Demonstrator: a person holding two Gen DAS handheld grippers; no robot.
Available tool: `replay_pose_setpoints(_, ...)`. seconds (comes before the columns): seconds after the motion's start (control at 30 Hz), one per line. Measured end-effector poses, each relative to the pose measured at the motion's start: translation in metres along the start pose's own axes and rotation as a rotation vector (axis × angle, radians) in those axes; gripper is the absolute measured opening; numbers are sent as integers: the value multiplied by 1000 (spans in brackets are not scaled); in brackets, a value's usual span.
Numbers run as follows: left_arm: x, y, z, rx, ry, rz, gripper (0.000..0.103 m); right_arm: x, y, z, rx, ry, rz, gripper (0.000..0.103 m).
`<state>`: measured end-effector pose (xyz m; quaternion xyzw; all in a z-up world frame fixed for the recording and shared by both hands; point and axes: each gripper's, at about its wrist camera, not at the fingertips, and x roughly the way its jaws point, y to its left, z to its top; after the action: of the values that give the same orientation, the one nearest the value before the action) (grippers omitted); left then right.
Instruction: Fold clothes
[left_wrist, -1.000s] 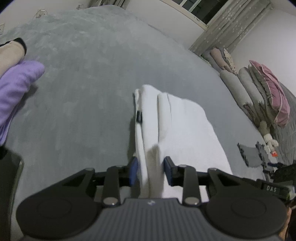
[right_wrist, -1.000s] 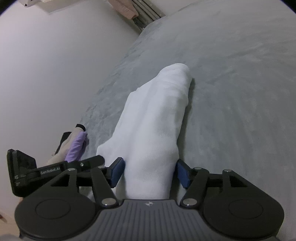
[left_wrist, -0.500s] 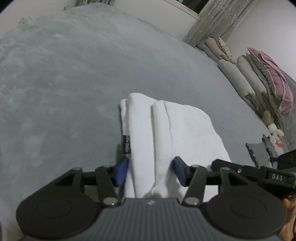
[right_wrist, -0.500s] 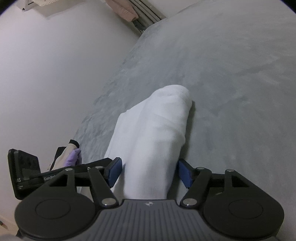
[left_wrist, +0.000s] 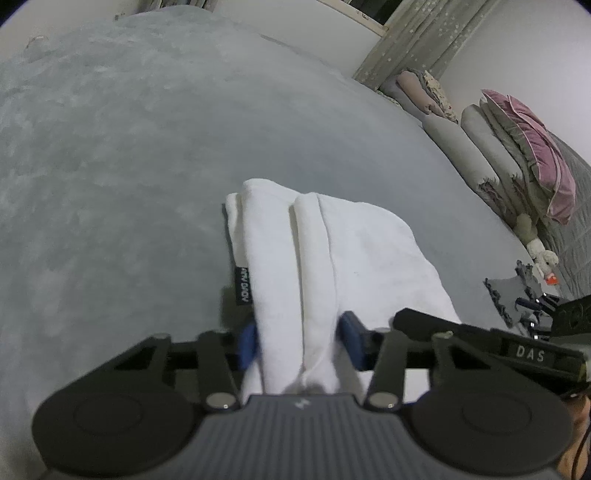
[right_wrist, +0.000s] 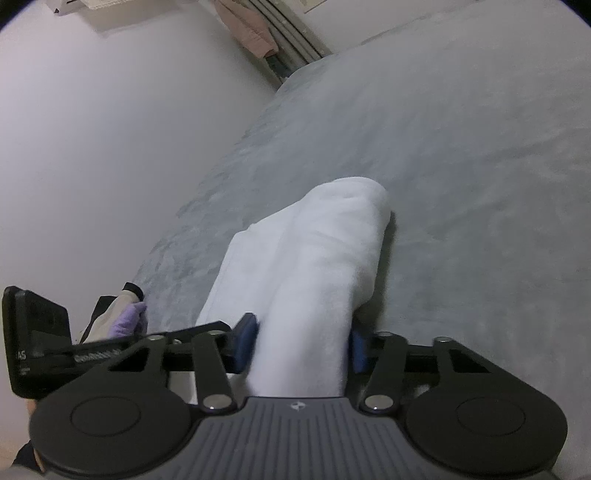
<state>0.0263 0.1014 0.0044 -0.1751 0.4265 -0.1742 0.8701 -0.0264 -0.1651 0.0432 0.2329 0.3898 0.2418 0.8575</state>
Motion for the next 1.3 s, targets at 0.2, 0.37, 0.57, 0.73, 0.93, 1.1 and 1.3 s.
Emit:
replay_pose_setpoints(0.2,-5,-10,-4,38,-31,22,27,1,17,-5,-59,-31,-59,28)
replay_pose_setpoints(0.37,-9,-15,-5,44,-45,29,26,-1,25,-6,-93,-45,-95,24)
replay_pose_setpoints(0.57,-16,-21,-6,67,-68,41,25,-3,38,-10,-153,-69,-130,22)
replay_pose_setpoints(0.73,-21,-25,-8,79,-88,54,25,-10,50,-12,-230,-100,-163,22)
replay_pose_setpoints(0.93,-23,-33,-13,99,-101,93,25,-9,51,-13,-226,-104,-168,21)
replay_pose_setpoints(1.1,-28,-40,-15,110,-112,108,25,-10,51,-15,-212,-112,-167,21)
replay_pose_setpoints(1.3,-31,-42,-14,117,-119,112,25,-12,52,-14,-194,-119,-158,21)
